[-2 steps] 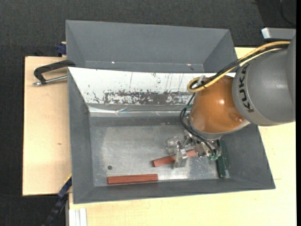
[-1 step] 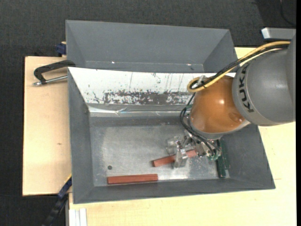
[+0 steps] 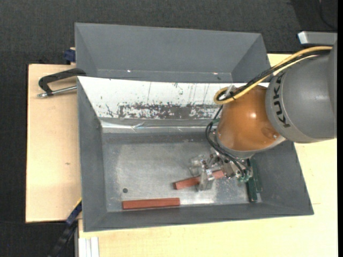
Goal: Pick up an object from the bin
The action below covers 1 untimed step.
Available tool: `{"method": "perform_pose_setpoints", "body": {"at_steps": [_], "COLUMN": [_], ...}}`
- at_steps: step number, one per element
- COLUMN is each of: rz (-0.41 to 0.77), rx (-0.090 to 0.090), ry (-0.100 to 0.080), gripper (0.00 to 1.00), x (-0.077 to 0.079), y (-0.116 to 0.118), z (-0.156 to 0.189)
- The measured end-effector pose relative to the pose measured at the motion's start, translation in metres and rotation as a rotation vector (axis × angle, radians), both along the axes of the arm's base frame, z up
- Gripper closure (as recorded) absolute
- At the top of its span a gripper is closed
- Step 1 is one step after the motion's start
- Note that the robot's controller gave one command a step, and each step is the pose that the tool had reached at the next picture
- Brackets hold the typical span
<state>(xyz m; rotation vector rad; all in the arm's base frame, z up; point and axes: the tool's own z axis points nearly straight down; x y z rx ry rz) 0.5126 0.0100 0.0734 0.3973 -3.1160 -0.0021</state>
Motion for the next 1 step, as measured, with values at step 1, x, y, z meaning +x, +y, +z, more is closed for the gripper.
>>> {"method": "perform_pose_setpoints", "body": {"at_steps": [1], "rz": [0.000], "rx": [0.000], "ry": [0.000], "gripper": [1.00], "x": [-0.0003], "y": [0.0003], "z": [0.0107]}}
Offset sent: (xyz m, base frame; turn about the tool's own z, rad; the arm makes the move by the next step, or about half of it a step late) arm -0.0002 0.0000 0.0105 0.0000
